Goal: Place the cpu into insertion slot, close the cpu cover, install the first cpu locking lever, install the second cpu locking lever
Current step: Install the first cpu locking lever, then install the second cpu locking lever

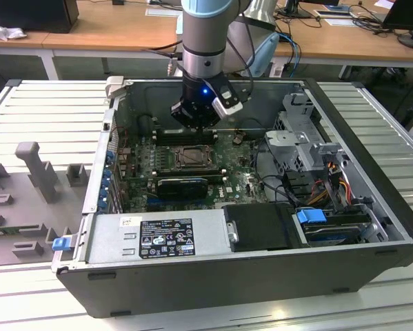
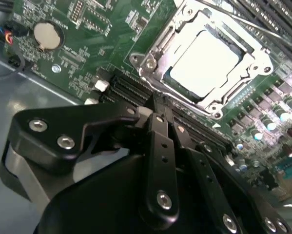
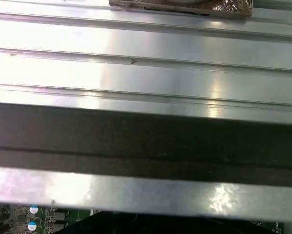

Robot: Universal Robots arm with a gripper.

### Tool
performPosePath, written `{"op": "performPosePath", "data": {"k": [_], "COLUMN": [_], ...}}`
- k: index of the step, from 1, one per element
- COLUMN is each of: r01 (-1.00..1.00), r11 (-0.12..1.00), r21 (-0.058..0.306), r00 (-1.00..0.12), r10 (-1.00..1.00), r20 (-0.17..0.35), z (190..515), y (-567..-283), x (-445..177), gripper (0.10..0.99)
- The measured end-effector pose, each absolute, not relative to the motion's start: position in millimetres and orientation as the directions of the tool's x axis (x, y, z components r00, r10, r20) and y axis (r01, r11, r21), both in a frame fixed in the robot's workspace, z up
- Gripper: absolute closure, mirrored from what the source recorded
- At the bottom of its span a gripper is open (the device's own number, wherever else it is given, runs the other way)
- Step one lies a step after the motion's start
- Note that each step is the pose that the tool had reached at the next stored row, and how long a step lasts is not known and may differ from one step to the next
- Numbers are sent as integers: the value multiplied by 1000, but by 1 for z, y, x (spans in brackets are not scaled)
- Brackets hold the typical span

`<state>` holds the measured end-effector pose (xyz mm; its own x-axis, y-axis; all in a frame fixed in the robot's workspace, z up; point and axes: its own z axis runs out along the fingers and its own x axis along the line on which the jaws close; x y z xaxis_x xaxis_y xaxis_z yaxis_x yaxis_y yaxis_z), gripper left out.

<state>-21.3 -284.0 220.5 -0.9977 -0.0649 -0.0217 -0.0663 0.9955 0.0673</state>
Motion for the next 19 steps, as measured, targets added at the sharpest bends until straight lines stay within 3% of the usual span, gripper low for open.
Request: {"op": "performPosePath", "data": {"k": [19], "r01": [-66], "r11": [996], "r21": [66], "r00": [-998], "r10": [-65], "r20": [-22], "z": [230], "y": [-294], "x": [-21], "gripper": [980]}}
